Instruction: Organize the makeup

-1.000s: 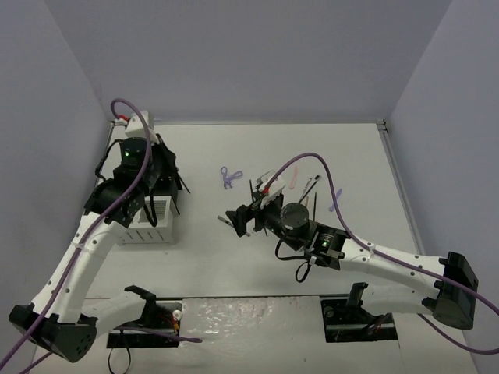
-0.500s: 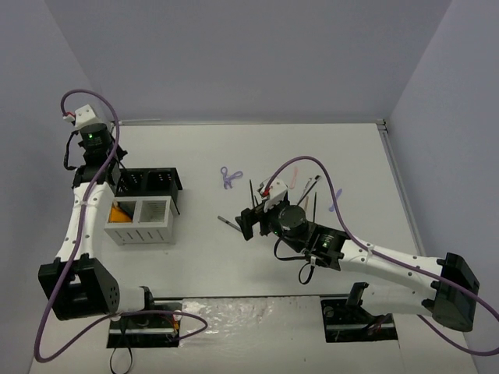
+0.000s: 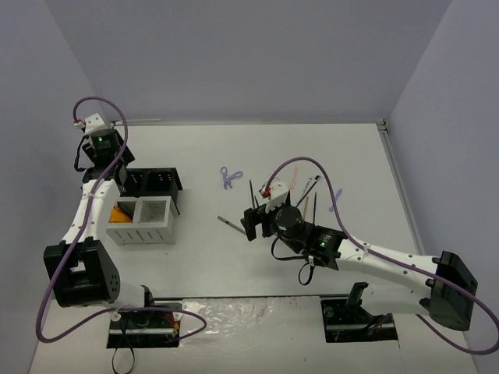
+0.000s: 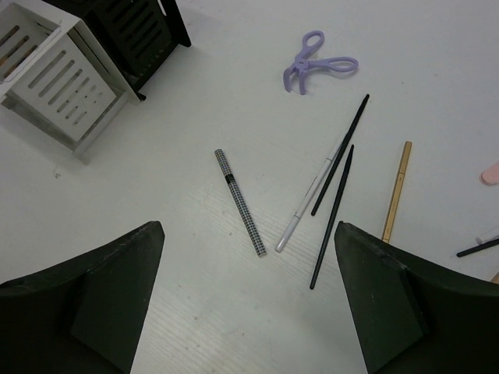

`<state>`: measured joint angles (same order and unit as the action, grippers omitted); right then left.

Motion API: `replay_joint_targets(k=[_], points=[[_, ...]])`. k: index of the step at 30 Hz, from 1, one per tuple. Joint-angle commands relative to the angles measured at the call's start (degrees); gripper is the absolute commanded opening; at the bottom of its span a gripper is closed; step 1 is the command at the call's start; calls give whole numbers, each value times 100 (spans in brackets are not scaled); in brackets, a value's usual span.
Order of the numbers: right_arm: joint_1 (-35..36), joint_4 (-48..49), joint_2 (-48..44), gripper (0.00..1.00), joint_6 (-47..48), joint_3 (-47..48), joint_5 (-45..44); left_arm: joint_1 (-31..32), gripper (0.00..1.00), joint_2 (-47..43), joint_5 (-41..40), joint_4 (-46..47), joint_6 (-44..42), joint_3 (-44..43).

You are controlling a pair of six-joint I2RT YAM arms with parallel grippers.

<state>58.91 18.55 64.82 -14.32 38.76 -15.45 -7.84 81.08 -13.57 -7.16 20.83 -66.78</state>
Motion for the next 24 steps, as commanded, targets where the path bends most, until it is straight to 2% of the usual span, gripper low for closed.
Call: replay_joint_targets(k=[1, 7, 9, 12, 15, 22, 24], points=[[-63, 15, 243, 86, -279, 204, -389, 1, 55, -440, -112, 6, 100, -170], [-267, -360, 798, 75, -610, 538, -624, 8, 89, -1037, 515, -960, 244, -542], [-415, -474, 1033, 70, -702, 678, -608, 10, 95, -1229, 975, -1337, 254, -683], [-623, -575, 1459, 62, -845, 842, -521, 25, 97, -1510, 1880, -1794, 228, -697], [-854, -645, 1904, 54, -905, 1040, -337, 118, 97, -1738, 2443, -1933, 155, -391], [-1064, -703, 2642, 44, -1035, 1193, -185, 476, 97, -2204, 3038, -1654, -124, 572], [-1079, -710, 2813, 43, -1037, 1215, -155, 483, 97, -2204, 3087, -1727, -130, 603]])
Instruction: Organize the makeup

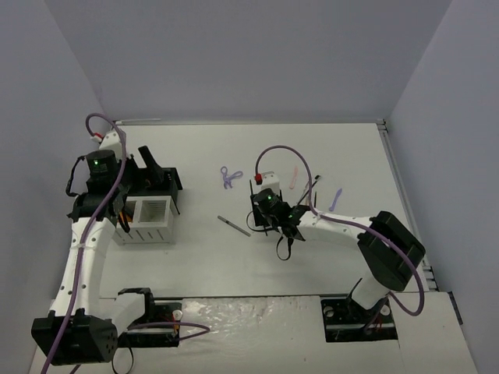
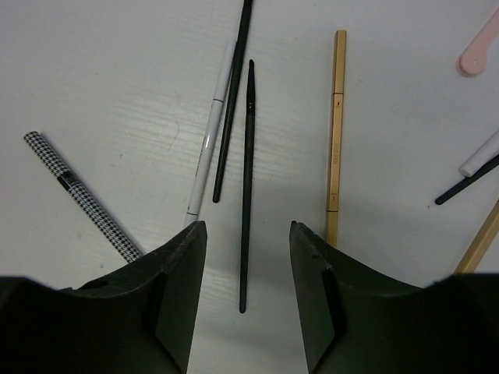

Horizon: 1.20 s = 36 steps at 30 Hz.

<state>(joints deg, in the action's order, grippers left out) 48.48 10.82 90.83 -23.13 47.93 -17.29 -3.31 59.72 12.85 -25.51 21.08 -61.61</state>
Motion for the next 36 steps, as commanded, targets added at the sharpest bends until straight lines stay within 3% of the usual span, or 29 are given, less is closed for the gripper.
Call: replay_joint_targets(k=[1, 11, 20, 23, 29, 36], points=[[-47, 67, 294, 42, -163, 317, 39, 38, 97, -66, 434, 77, -163, 69], [-204, 143, 938, 30, -305, 269, 129, 32, 97, -83, 458, 72, -63, 21], [-254, 134, 1123, 2, -342, 246, 98, 81, 97, -110, 662, 157, 240, 50], [-260, 122, 906, 0, -281, 209, 16, 256, 97, -84, 728, 135, 385, 27], [-186, 303, -188, 0, 55, -19, 110, 1192, 97, -110, 557, 307, 947, -153], [262, 1301, -1643, 0, 553, -513, 697, 2196, 97, 51, 482, 965, 1799, -284]])
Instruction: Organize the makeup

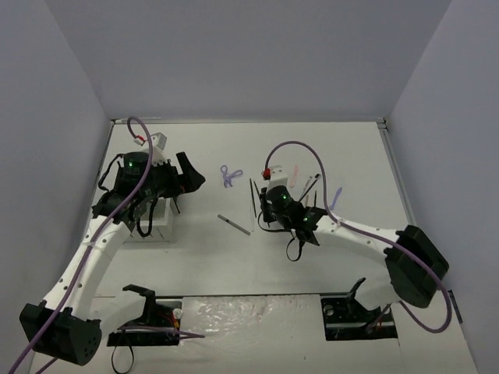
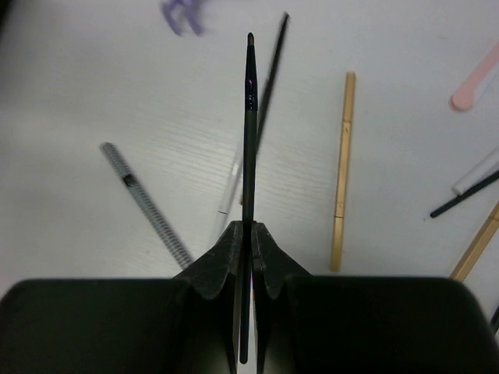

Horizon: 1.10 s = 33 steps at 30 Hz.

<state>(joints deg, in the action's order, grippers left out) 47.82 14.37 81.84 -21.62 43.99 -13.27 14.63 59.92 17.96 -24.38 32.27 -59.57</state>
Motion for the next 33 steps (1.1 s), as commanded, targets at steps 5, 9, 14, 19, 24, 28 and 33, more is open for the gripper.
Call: replay_joint_targets(k=[5, 9, 14, 19, 24, 28, 33], points=[[804, 1742, -1246, 0, 776, -278, 306, 1244, 97, 357, -293, 1139, 872, -744], [932, 2189, -1418, 0, 799, -336, 556, 1666, 97, 565, -552, 1216, 883, -903], [966, 2482, -1589, 0, 796, -339, 663, 2020, 96, 728, -869, 1147, 936, -994], [974, 2658, -1671, 0, 756, -400, 625, 2219, 86, 849, -1105, 1014, 1044, -1057], [974, 2736, -1682, 0, 789, -443, 585, 2329, 56, 941, -1147, 1063, 1120, -1034], [981, 2791, -1660, 0, 806, -460, 529, 2365, 31, 958, -1127, 1157, 1175, -1009], [974, 2868, -1603, 0, 815, -495, 459, 2381, 4, 995, -1022, 1249, 1258, -998]])
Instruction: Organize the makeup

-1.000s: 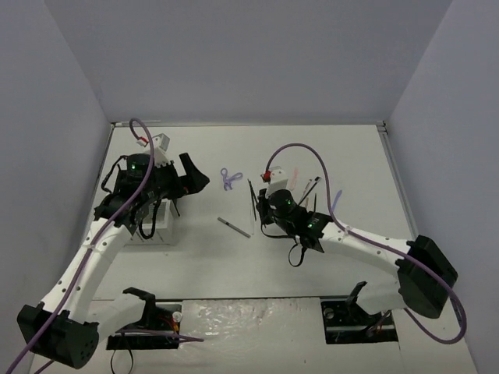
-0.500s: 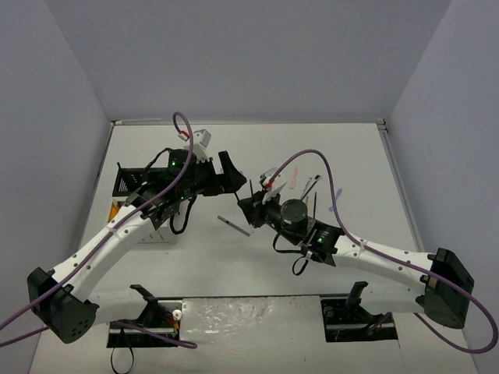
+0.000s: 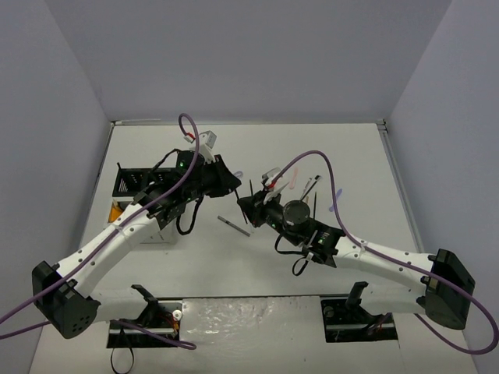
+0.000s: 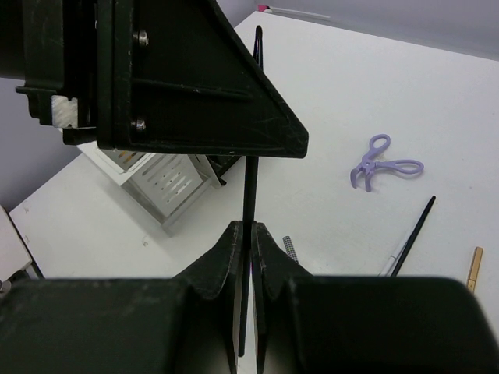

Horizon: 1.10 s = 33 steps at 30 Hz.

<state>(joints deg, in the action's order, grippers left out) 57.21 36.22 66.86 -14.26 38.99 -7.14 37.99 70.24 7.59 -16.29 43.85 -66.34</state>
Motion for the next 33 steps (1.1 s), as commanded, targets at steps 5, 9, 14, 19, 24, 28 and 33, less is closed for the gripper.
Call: replay_joint_targets(k=[5, 9, 14, 19, 24, 28, 33], points=[[36, 710, -82, 16, 90, 18, -218, 59, 0, -42, -31, 442, 61, -336], [13, 442, -119, 47, 84, 165, -394, 41, 0, -78, -428, 140, -269, -494], [-92, -103, -178, 80, 84, 276, -566, -288, 0, -109, -1030, -373, -1124, -921], [-222, -496, -284, 90, -43, 220, -678, -1856, 0, -219, -1235, -648, -1824, -1155], [-345, -485, -302, 91, -154, -24, -586, -3091, 0, -332, -1751, 89, -2448, -970], [-367, -533, -274, 92, -158, -65, -536, -3639, 0, -199, -2122, 879, -2833, -731], [-396, -623, -311, 92, -138, -104, -539, -4098, 0, 177, -2358, 1515, -2985, -484]])
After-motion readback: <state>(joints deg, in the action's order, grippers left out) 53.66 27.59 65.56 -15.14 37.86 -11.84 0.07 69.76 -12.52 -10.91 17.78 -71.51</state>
